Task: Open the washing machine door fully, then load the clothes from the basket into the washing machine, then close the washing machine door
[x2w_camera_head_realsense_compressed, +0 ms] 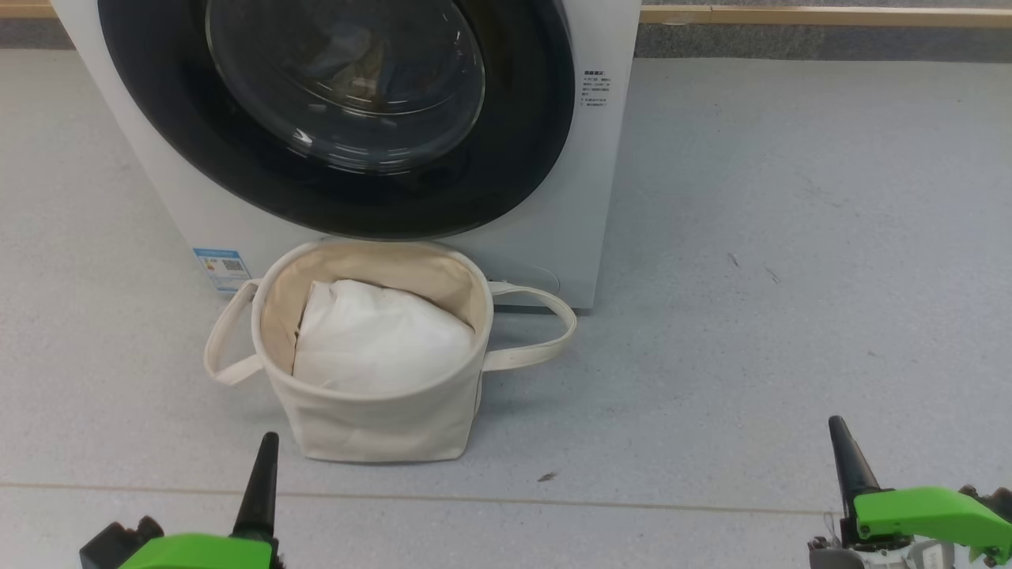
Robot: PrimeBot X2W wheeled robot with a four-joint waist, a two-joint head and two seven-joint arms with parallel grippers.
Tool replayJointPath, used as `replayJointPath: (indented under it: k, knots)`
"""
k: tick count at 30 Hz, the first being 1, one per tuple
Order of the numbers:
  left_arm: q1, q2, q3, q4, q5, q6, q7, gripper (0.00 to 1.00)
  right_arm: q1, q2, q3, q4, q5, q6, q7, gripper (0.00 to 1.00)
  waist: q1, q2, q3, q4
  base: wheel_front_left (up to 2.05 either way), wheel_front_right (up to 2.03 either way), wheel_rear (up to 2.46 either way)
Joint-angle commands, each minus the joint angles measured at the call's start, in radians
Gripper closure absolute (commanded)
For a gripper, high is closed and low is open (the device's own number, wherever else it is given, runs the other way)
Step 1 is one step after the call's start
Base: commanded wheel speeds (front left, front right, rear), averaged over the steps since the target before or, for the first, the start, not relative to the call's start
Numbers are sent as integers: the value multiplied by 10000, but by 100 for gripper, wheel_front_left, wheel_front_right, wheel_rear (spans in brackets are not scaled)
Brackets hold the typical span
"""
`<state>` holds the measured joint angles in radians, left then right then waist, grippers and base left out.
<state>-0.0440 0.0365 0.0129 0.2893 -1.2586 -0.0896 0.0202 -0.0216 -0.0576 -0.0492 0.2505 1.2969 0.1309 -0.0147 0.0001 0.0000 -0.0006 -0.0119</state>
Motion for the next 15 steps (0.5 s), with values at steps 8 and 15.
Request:
replayJointPath:
  k: [8, 15]
  knots:
    - [-490, 123, 461, -401, -983, -174, 270, 100, -608, -170, 10, -225, 965, -1, 310, 100, 0, 0, 9, 30, 0, 0, 0]
    - [-537, 131, 629, -413, -1762, -247, 473, 100, -678, -170, -89, -180, 1717, -1, 526, 100, 0, 0, 18, 58, 0, 0, 0]
